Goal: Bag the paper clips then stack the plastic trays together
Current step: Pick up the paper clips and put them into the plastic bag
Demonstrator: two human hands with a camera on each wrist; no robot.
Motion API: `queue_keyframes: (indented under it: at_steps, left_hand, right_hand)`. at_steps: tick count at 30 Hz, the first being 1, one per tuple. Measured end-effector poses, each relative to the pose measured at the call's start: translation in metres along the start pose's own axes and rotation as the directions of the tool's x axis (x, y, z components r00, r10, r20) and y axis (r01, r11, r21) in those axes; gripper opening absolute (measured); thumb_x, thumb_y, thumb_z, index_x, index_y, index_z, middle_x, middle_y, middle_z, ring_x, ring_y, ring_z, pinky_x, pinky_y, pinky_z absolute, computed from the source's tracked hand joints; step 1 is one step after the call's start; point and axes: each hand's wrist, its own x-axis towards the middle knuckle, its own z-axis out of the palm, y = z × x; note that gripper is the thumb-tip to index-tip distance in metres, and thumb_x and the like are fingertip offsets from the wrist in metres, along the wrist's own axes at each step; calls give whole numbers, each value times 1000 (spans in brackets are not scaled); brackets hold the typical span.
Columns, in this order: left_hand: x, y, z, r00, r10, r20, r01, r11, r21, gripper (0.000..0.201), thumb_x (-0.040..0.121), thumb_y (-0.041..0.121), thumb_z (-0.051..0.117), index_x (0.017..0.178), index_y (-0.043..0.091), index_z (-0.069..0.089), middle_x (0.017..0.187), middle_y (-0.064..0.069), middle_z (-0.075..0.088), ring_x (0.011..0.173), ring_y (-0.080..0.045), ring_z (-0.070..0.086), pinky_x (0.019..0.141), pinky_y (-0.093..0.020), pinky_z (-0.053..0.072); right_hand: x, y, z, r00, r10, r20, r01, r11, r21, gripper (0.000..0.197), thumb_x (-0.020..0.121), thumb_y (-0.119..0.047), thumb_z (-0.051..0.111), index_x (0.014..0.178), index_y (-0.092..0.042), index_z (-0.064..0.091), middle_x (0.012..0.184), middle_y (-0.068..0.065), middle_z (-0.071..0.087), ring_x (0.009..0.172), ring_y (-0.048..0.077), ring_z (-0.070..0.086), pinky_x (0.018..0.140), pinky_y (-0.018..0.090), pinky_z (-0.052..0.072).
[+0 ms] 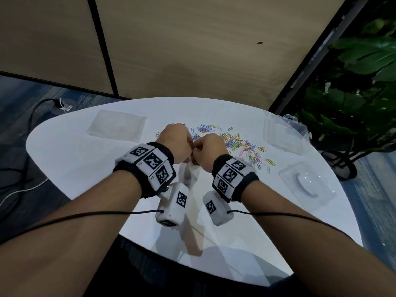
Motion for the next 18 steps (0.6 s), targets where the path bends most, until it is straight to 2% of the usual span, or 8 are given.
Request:
queue_keyframes:
  at_steps: [2, 5, 9, 11, 13, 14, 16, 18]
  left_hand:
    - [0, -1, -1, 1000, -3, -10, 3, 1000, -11, 26, 86, -7, 59, 95, 6, 80, 81, -16, 77, 78, -28, 76, 81, -41, 63]
    - [-1, -2, -4, 1000, -16, -23, 16, 1000, -17, 25, 87, -7, 61, 101, 5, 78, 85, -15, 77, 79, -30, 77, 82, -43, 63]
    - [-5, 1, -4, 1000, -14, 9, 14, 999, -37, 25, 93, -5, 56, 108, 5, 73, 96, -13, 75, 74, -26, 78, 81, -39, 64]
    - [-6, 2, -4, 1000, -6, 19, 7, 1000, -21, 25, 92, -5, 56, 104, 4, 75, 94, -14, 76, 74, -25, 78, 80, -38, 64]
    - [-5, 2, -4, 1000, -9, 8, 9, 1000, -10, 25, 91, -5, 56, 96, 4, 78, 88, -15, 78, 72, -25, 78, 79, -38, 65]
    - [-5, 2, -5, 1000, -21, 2, 21, 1000, -13, 24, 91, -4, 56, 94, 5, 78, 86, -15, 77, 71, -25, 78, 78, -38, 65]
    - [-5, 1, -8, 999, -38, -16, 38, 999, -14, 23, 91, -2, 58, 98, 7, 77, 89, -13, 76, 73, -26, 78, 79, -39, 64]
    - [-4, 1, -9, 999, -41, -31, 41, 999, 7, 26, 89, -4, 57, 106, 6, 75, 96, -14, 76, 81, -30, 77, 82, -41, 63]
  right_hand:
    - [2, -2, -1, 1000, 3, 27, -3, 1000, -16, 25, 93, -13, 54, 82, -10, 76, 83, 12, 75, 71, 25, 67, 67, 29, 57]
    - [4, -2, -4, 999, -22, 35, 24, 998, -56, 18, 91, -14, 60, 94, -12, 78, 92, 6, 75, 83, 22, 70, 80, 29, 57]
    - [4, -1, -8, 998, -59, 18, 61, 991, -116, 9, 82, -20, 71, 81, -14, 78, 78, 6, 75, 68, 20, 67, 74, 30, 58]
    - [4, -1, -10, 994, -98, 51, 105, 978, -177, 12, 84, -20, 69, 88, -14, 79, 80, 4, 74, 68, 17, 62, 74, 24, 53]
    - [5, 1, -15, 980, -134, 148, 158, 974, -163, 18, 86, -15, 65, 98, -17, 79, 90, 2, 76, 76, 14, 62, 75, 19, 46]
    - [7, 2, -18, 967, -144, 212, 169, 980, -106, 21, 85, -13, 65, 101, -18, 78, 94, 1, 76, 80, 13, 65, 76, 19, 45]
    - [13, 7, -30, 941, -133, 312, 80, 981, 178, 19, 86, -8, 66, 100, -15, 77, 92, 4, 77, 78, 15, 71, 76, 22, 53]
    - [26, 21, -44, 953, -85, 292, -65, 881, 468, 13, 87, -3, 66, 94, -9, 75, 91, 12, 77, 73, 24, 74, 71, 30, 59]
